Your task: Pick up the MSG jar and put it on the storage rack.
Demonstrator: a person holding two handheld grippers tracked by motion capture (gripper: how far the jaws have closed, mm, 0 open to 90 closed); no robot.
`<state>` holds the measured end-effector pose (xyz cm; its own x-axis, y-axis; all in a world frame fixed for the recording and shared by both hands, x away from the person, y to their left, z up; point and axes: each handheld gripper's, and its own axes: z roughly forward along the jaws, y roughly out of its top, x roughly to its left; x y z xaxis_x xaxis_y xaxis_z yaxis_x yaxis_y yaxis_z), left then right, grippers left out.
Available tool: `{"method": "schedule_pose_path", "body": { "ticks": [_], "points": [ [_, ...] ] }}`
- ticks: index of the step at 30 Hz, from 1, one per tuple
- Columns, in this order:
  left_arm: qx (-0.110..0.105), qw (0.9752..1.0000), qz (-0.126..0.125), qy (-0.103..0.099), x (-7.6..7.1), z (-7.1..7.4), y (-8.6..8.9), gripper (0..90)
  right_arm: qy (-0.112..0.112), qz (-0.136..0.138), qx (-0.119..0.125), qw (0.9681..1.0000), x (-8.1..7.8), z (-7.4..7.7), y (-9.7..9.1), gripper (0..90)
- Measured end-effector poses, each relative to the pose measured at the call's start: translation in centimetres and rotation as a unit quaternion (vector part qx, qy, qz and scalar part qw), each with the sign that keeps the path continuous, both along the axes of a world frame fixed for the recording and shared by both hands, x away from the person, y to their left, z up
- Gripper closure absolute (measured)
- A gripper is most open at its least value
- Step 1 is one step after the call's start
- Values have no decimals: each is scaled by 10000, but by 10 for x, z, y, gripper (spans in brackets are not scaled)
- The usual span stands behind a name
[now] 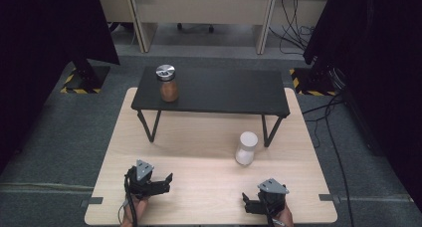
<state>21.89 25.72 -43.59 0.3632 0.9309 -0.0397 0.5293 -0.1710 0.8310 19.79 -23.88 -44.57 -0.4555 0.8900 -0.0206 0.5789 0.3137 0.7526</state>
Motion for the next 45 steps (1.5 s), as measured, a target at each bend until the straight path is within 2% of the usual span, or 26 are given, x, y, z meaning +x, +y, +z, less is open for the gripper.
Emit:
{"method": "schedule_pose_path", "body": {
  "ticks": [16, 26, 30, 33, 38, 40, 42, 45],
  "points": [
    [31, 9996, 268, -2, -14, 0, 10, 16, -102, 254, 31, 9996, 11, 0, 10, 4],
    [24, 9995, 300, -1, -16, 0, 11, 16, -134, 165, 320, 9993, 13, -3, 5, 8],
    [5, 9995, 311, -10, -16, 0, 12, 16, -285, 76, 499, 9983, 10, -5, 2, 13],
    [9, 9995, 305, -12, -16, 0, 12, 16, -510, 34, 567, 9971, 2, -5, 2, 20],
    [33, 9996, 292, -6, -16, 0, 11, 17, -698, 33, 576, 9959, -4, 0, -1, 26],
    [24, 9996, 299, -5, -16, 0, 11, 16, -781, 74, 727, 9943, -5, 1, -7, 25],
    [10, 9995, 312, -11, -16, 0, 12, 16, -884, 34, 752, 9932, -7, 2, -8, 24],
    [12, 9995, 321, -10, -16, 0, 12, 16, -907, 36, 771, 9929, -4, 4, -9, 20]
  ]
}}
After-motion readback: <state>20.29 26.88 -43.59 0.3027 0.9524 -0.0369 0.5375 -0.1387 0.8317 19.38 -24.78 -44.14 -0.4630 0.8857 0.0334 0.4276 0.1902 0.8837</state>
